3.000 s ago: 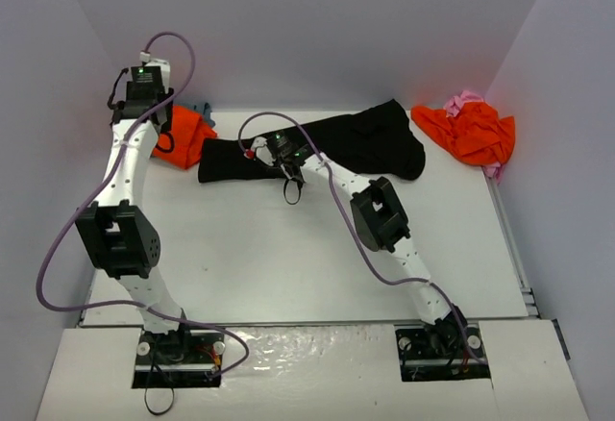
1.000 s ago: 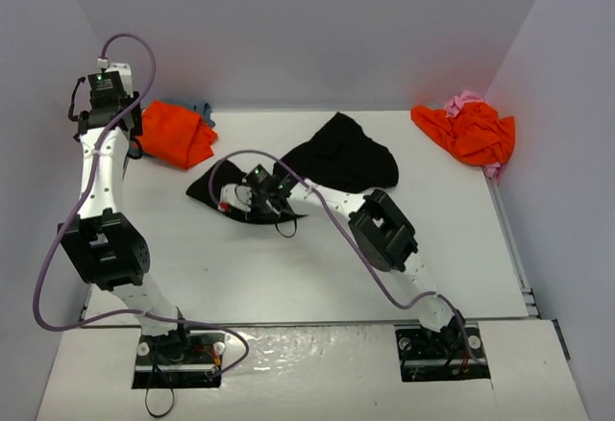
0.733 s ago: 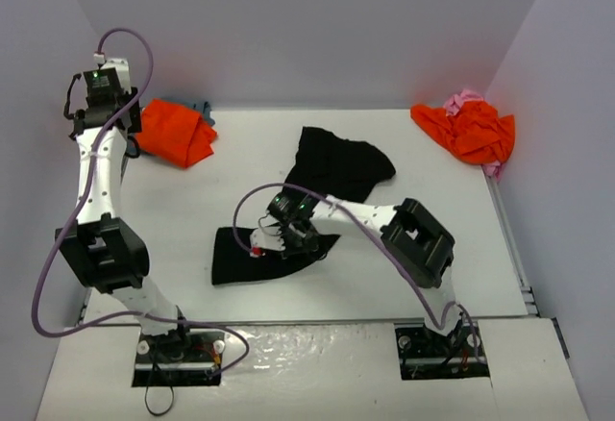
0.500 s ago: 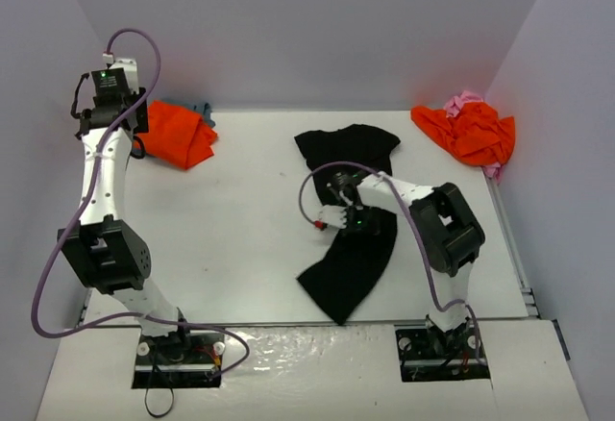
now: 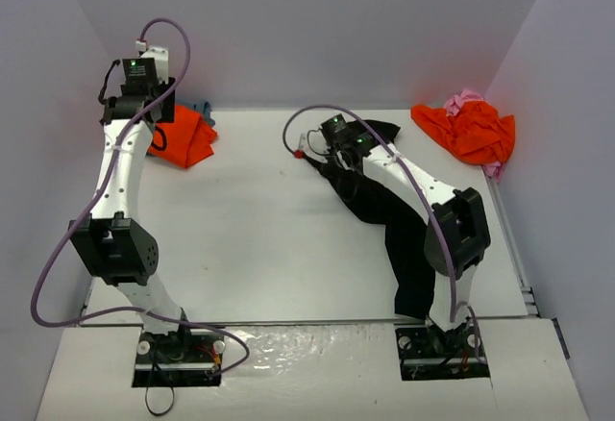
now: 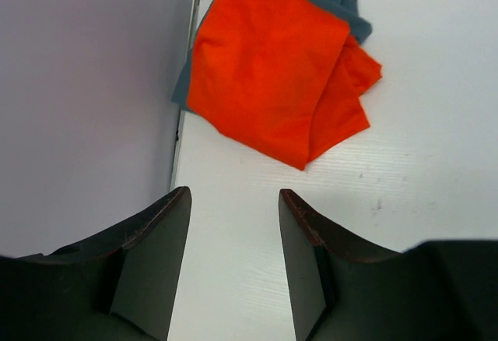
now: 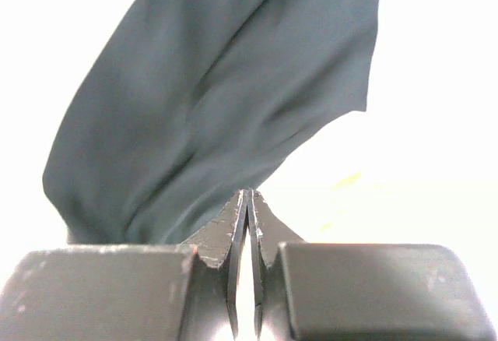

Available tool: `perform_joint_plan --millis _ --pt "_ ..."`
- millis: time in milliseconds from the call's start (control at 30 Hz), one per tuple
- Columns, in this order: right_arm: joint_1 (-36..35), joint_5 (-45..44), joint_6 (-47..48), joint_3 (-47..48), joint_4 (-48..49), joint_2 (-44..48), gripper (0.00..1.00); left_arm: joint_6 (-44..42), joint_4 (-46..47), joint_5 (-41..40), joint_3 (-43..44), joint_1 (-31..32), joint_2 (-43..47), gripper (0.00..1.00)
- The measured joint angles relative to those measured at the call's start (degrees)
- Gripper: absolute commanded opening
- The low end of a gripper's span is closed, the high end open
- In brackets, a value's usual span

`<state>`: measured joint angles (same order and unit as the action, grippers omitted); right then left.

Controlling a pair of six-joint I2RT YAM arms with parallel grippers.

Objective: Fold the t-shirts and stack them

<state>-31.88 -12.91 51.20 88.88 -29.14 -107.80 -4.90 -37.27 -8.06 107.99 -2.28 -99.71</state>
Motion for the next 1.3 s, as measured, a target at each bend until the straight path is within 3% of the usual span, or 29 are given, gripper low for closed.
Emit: perform_joint_plan --millis 133,267,533,700,933,1067,1300 --pt "-4.8 -1.0 -3.3 10.4 5.5 0.4 0.0 0.0 -1.0 -0.2 4.2 5.4 -2.1 0.38" --pt "-4.4 -2.5 -5.1 14.3 7.8 -0.7 0.0 0.7 -3.7 2.2 10.1 10.0 -6.5 0.01" --pt "6.5 -4.6 -9.4 3.2 11.3 -2.2 0.0 0.9 -11.4 6.5 26.2 13.4 -21.7 0.0" --pt "10.4 -7.6 -10.4 -15.8 18.6 12.5 0.0 -1.8 -14.6 6.8 29.7 18.2 -29.5 0.0" --pt "17.5 -8.1 -12.7 -16.0 25.8 27.0 0.0 -5.4 -17.3 9.8 30.6 26.9 -34.9 0.0" --pt "22.8 -8.3 -14.3 -15.6 28.0 27.5 0.0 -7.4 -17.3 12.1 31.5 31.1 -35.4 0.0" --pt "24.7 -6.5 -18.2 -15.6 28.1 25.8 0.0 -12.6 -16.7 20.6 40.7 33.7 -42.1 0.0"
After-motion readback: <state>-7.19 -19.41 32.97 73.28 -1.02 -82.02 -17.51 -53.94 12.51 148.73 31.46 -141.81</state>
